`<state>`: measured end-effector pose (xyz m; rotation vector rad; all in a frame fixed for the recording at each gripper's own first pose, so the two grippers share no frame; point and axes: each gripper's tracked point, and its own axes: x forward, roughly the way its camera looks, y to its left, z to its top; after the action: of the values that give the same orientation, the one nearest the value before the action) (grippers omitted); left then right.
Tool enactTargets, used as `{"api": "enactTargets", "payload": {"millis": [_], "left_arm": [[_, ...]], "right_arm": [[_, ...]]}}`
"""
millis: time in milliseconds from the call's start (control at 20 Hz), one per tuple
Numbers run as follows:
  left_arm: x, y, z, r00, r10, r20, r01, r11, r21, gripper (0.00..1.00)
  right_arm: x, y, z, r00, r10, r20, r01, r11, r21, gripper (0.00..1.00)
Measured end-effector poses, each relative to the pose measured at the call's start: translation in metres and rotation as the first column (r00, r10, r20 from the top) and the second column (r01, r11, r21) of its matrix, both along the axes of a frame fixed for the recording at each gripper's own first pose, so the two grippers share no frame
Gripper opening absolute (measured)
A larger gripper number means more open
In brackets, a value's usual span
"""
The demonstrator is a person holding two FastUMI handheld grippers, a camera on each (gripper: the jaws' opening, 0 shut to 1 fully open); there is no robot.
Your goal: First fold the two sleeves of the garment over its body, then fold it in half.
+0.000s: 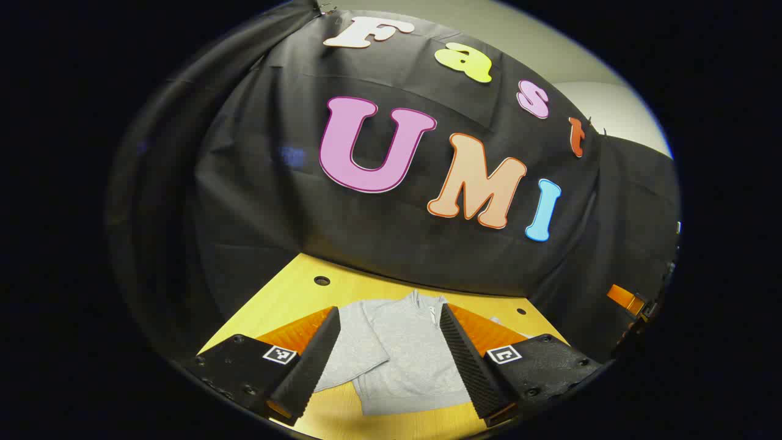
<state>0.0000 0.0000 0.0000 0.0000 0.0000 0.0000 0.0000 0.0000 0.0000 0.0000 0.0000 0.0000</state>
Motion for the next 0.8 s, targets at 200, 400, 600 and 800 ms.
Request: {"api": "enactTargets", "payload": {"millis": [200, 400, 600, 800], "left_arm": [[-0.001, 0.004, -0.002, 1.0, 0.022, -0.011, -0.022, 1.0, -0.014, 0.96], [-0.005, 0.003, -0.005, 0.999, 0.028, -0.016, -0.028, 1.0, 0.007, 0.96], [-0.009, 0.002, -0.012, 0.999, 0.037, -0.033, -0.035, 0.998, 0.051, 0.97], [-0.01, -0.005, -0.015, 0.999, 0.029, -0.04, -0.027, 0.998, 0.057, 0.97]], "right_arm": [[0.001, -0.002, -0.006, 1.0, 0.005, -0.016, -0.005, 1.0, -0.013, 0.98], [0.003, -0.011, -0.009, 1.0, -0.005, -0.031, 0.004, 1.0, -0.005, 0.98], [0.004, -0.022, -0.013, 0.999, -0.017, -0.049, 0.017, 1.0, 0.007, 0.95], [0.006, -0.043, -0.02, 0.998, -0.019, -0.068, 0.018, 1.0, -0.014, 0.97]]}}
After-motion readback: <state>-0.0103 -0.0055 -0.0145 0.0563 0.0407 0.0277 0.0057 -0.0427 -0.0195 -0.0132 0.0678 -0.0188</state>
